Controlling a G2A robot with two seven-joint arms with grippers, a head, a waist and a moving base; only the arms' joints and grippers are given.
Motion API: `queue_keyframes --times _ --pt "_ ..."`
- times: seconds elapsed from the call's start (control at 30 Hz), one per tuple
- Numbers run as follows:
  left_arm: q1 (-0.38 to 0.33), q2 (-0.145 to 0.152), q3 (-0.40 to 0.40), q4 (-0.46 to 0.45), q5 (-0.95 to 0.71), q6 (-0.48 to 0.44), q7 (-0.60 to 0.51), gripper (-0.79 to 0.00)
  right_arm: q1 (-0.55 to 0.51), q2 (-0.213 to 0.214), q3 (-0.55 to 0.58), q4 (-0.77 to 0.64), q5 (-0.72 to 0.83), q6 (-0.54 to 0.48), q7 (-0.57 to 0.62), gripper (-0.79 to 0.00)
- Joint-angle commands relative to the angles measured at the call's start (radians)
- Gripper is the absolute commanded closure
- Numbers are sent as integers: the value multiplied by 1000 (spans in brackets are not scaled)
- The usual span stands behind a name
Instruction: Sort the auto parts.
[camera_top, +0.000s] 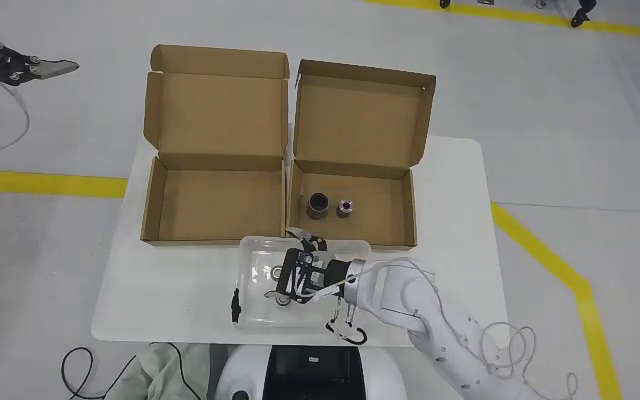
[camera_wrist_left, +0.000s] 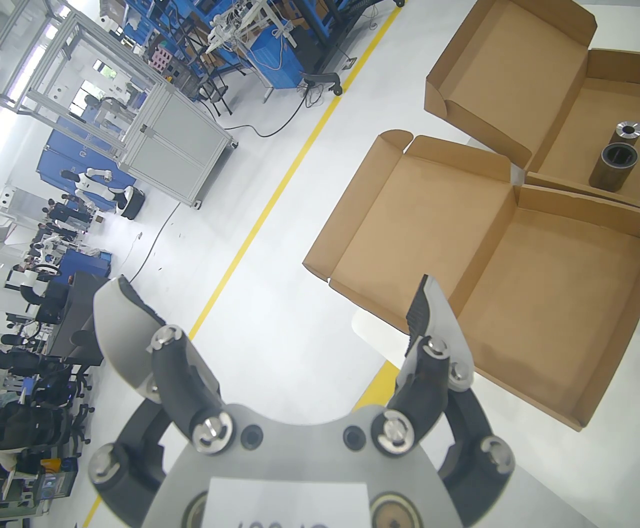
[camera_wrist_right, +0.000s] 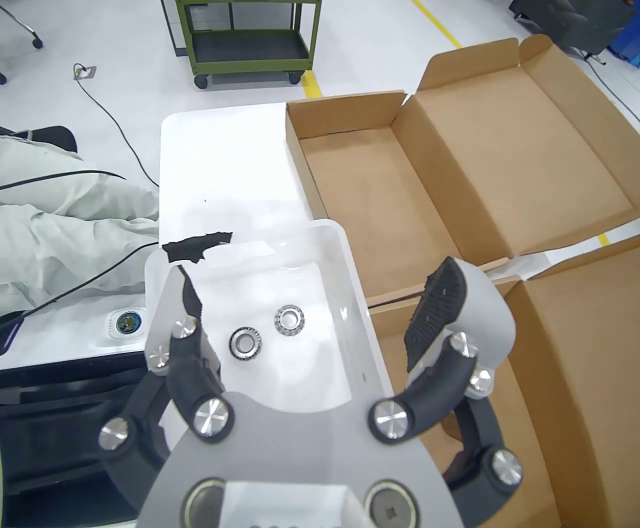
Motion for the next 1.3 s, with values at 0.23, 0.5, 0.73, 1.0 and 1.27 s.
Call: queue_keyframes --times 0.23,0.5,0.73,1.0,1.27 --pt "0 0 0 0 0 0 0 -785 -13 0 -7 32 -5 20 -16 -785" --pt "0 0 0 0 0 0 0 -785 -13 0 -7 32 -5 20 -16 -785" --pt "0 0 0 0 0 0 0 -785 -14 0 -8 34 -6 22 -16 -785" --pt "0 0 0 0 0 0 0 -785 25 -13 -68 86 -25 15 20 -686" --pt "0 0 0 0 0 0 0 -785 104 -51 -175 179 -28 54 96 -662"
